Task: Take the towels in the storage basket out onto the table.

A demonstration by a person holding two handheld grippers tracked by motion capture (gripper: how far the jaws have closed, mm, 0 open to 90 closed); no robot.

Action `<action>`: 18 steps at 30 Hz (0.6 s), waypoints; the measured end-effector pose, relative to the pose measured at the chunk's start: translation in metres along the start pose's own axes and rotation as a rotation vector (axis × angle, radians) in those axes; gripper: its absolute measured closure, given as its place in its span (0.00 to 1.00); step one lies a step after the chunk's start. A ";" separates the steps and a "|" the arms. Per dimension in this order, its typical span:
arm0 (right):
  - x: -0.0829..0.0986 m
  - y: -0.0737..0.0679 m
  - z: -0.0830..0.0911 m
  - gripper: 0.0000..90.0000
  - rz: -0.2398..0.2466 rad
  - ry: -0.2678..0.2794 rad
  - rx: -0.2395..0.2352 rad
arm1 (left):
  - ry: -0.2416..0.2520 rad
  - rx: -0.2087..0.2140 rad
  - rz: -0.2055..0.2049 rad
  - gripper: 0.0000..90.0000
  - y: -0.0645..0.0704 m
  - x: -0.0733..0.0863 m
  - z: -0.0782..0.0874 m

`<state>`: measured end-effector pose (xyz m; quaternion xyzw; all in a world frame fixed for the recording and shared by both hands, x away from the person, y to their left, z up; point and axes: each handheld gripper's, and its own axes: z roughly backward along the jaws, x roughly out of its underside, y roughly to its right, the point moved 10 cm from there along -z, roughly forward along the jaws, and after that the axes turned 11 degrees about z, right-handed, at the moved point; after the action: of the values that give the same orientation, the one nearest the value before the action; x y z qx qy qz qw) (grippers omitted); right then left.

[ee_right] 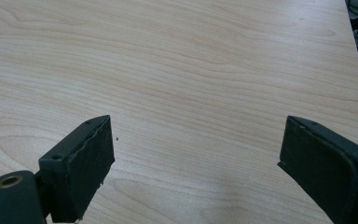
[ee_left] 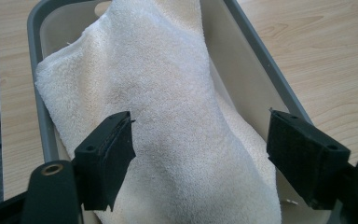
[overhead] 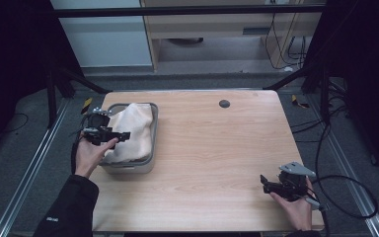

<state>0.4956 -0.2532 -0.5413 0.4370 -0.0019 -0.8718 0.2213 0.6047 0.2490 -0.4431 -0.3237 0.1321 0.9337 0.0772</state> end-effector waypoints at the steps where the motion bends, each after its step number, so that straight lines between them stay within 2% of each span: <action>1: 0.000 0.000 0.000 0.11 -0.004 -0.003 -0.003 | -0.005 -0.006 0.003 0.24 0.000 0.000 -0.002; 11: 0.002 -0.001 -0.002 0.10 0.000 -0.014 -0.009 | -0.065 -0.045 0.000 0.20 0.000 0.000 -0.016; 18: 0.004 -0.002 -0.004 0.09 0.004 -0.031 -0.018 | -0.117 -0.075 0.015 0.18 -0.004 0.005 -0.034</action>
<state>0.4960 -0.2524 -0.5474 0.4216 0.0018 -0.8779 0.2271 0.6214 0.2425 -0.4731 -0.2703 0.0946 0.9559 0.0656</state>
